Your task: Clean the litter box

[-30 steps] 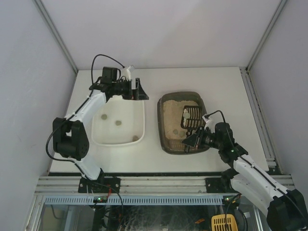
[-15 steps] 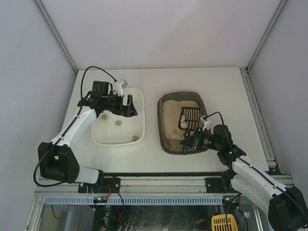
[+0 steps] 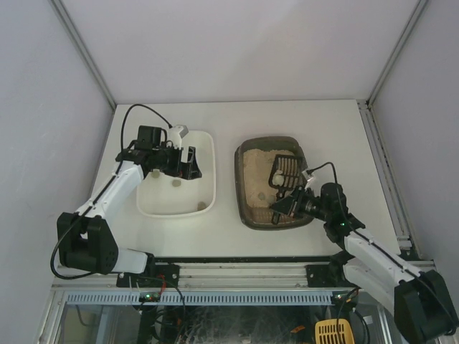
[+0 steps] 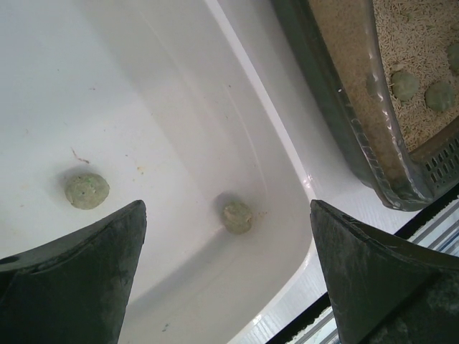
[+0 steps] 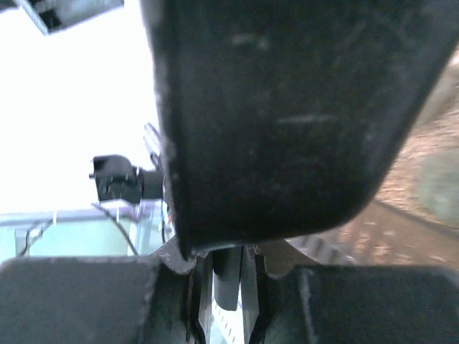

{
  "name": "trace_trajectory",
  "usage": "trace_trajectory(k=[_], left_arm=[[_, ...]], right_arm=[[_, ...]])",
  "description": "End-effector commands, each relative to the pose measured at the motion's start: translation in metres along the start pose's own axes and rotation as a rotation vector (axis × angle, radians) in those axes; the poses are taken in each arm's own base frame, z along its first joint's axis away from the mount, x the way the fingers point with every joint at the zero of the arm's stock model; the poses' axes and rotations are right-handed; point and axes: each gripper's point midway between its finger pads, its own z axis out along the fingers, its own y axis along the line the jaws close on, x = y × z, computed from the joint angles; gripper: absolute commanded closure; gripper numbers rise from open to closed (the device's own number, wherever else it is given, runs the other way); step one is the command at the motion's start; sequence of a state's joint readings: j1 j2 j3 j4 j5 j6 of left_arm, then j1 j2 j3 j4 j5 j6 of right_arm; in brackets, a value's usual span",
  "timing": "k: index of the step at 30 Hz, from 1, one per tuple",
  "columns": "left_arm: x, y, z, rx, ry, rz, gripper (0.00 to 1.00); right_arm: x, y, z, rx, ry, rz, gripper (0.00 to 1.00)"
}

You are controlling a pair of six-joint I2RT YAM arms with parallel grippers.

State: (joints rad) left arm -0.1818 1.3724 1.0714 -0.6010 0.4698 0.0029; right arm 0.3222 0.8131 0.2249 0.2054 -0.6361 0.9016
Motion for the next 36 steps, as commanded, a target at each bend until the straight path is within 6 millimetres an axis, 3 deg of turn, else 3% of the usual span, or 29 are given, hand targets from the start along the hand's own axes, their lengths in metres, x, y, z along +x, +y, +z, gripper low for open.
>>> trace_trajectory(k=[1,5,10,13,18,23,28,30,32,36], left_arm=[[-0.003,0.001,-0.005,-0.007,-0.031,0.015,0.00],[-0.002,0.001,-0.003,-0.004,-0.027,0.013,0.00],[0.000,0.002,-0.004,-0.008,-0.021,0.019,0.00],[0.001,0.002,-0.003,-0.006,-0.019,0.019,0.00],[0.002,0.002,-0.003,-0.005,-0.012,0.019,0.00],[0.001,0.004,-0.002,-0.018,-0.012,0.017,0.00],[0.002,0.006,-0.002,-0.030,0.001,0.015,0.00],[0.003,0.007,-0.002,-0.030,0.003,0.015,0.00],[0.003,0.007,-0.002,-0.031,0.005,0.014,0.00],[0.005,0.007,-0.002,-0.030,0.012,0.016,0.00]], right_arm=[[0.012,0.041,0.012,-0.126,0.100,-0.086,1.00],[-0.011,0.032,0.005,-0.166,0.007,0.009,1.00],[0.005,0.048,0.016,-0.223,0.100,0.004,1.00],[-0.015,0.043,0.007,-0.269,0.009,0.079,1.00],[0.001,0.052,0.018,-0.295,0.091,0.077,1.00],[-0.021,0.050,0.010,-0.353,0.034,0.179,1.00],[-0.006,0.073,0.026,-0.425,0.140,0.195,1.00],[-0.021,0.078,0.019,-0.481,0.096,0.253,1.00],[-0.033,0.070,0.021,-0.470,0.073,0.309,1.00],[-0.020,0.078,0.034,-0.480,0.148,0.307,1.00]])
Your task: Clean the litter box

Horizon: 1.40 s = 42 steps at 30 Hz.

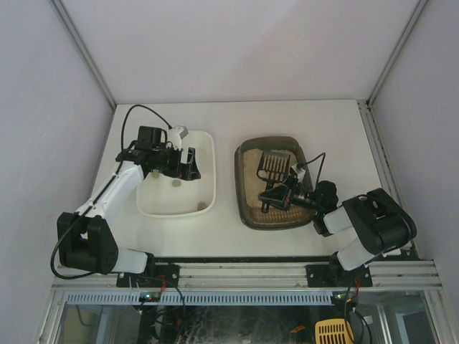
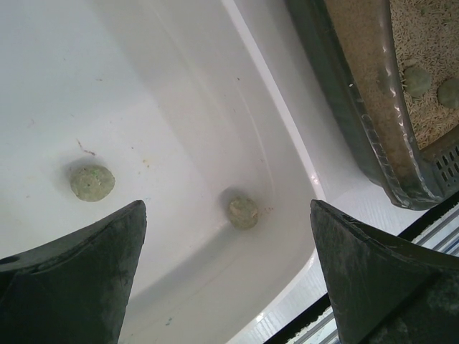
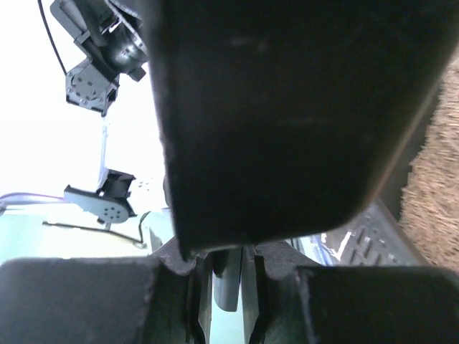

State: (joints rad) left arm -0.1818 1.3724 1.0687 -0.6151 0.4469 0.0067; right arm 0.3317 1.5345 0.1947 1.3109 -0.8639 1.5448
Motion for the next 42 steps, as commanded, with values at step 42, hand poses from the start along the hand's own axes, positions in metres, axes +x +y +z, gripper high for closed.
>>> trace_trajectory(k=[42], left_arm=[[-0.079,0.087,-0.094,-0.079,-0.186,-0.340,0.03]], right_arm=[[0.021,0.040,0.071,0.492,0.189,-0.497,1.00]])
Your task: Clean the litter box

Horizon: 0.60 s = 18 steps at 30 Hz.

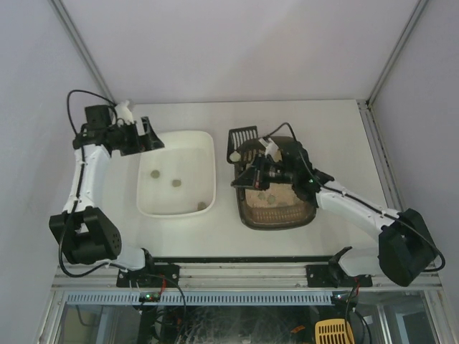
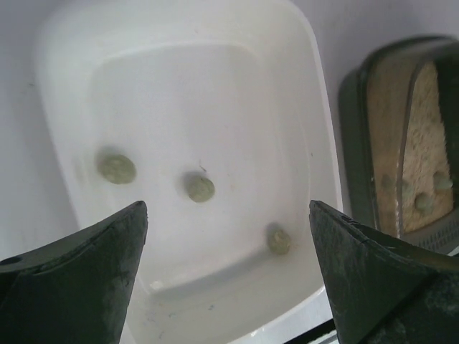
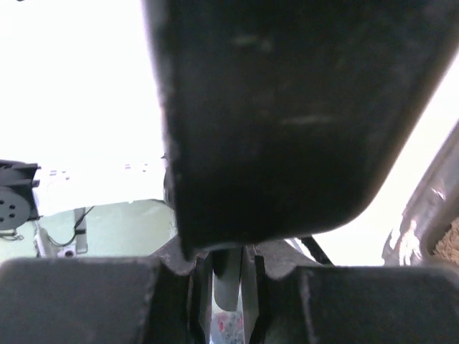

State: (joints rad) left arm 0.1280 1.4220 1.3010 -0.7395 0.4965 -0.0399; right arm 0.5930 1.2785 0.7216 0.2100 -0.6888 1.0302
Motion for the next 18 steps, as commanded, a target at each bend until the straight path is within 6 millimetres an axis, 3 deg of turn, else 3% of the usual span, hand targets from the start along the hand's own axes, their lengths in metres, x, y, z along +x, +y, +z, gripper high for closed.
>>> trace_trajectory(k=[1,3,7,12,18], left_arm=[[-0.028,0.013,-0.022,0.049,-0.003,-0.136,0.03],[-0.031,0.028,-0.027,0.017,-0.014,-0.178,0.04],[-0.032,0.056,-0.036,-0.118,-0.063,-0.253,0.02],[-0.025,0.072,-0.047,-0.219,-0.083,-0.276,0.02],[-0.016,0.075,-0.051,-0.234,-0.097,-0.264,0.02]], right_arm=[[0.001,-0.013,0.020,0.325,0.097,-0.217,1.00],[0.000,-0.012,0.038,0.442,0.142,-0.285,1.00],[0.000,-0.029,0.072,0.689,0.236,-0.424,1.00],[-0.011,-0.054,0.099,1.068,0.251,-0.738,1.00],[-0.014,-0.036,0.108,1.208,0.155,-0.970,1.00]])
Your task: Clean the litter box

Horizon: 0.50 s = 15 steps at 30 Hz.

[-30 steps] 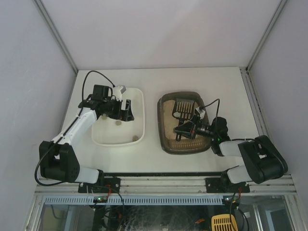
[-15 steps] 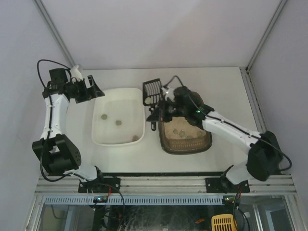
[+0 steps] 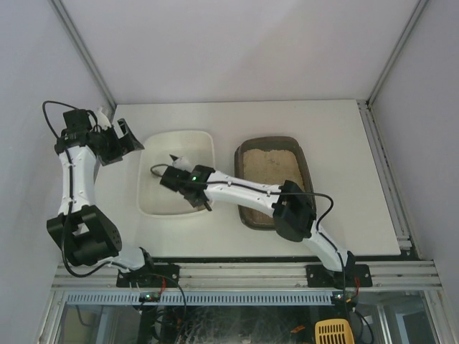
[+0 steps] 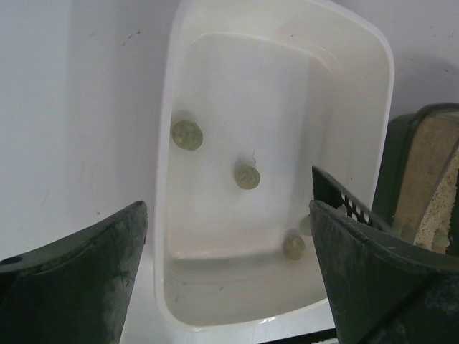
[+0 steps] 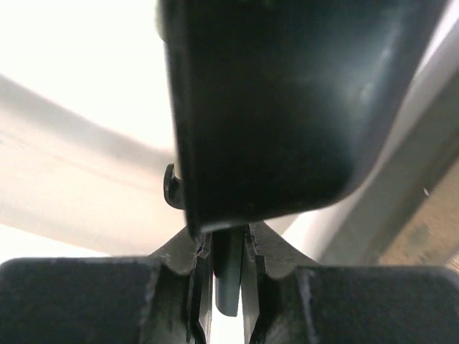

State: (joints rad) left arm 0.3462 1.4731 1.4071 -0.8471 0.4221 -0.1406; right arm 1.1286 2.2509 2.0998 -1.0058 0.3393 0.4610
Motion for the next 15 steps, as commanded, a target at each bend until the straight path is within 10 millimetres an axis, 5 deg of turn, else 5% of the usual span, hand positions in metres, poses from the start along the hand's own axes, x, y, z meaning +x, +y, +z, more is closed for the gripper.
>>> trace_trajectory(k=[1,9,15], left_arm=[[0.000,0.001,-0.014,-0.015,-0.061,0.010,0.02],[0.002,-0.004,-0.017,0.013,-0.106,0.033,0.02],[0.002,-0.010,-0.015,0.031,-0.108,0.021,0.03]], right_arm=[[-0.014,-0.042,-0.044,0.263,-0.102,-0.137,1.00],[-0.023,-0.050,-0.064,0.267,-0.172,-0.094,1.00],[-0.037,-0.063,-0.110,0.120,-0.272,0.061,1.00]])
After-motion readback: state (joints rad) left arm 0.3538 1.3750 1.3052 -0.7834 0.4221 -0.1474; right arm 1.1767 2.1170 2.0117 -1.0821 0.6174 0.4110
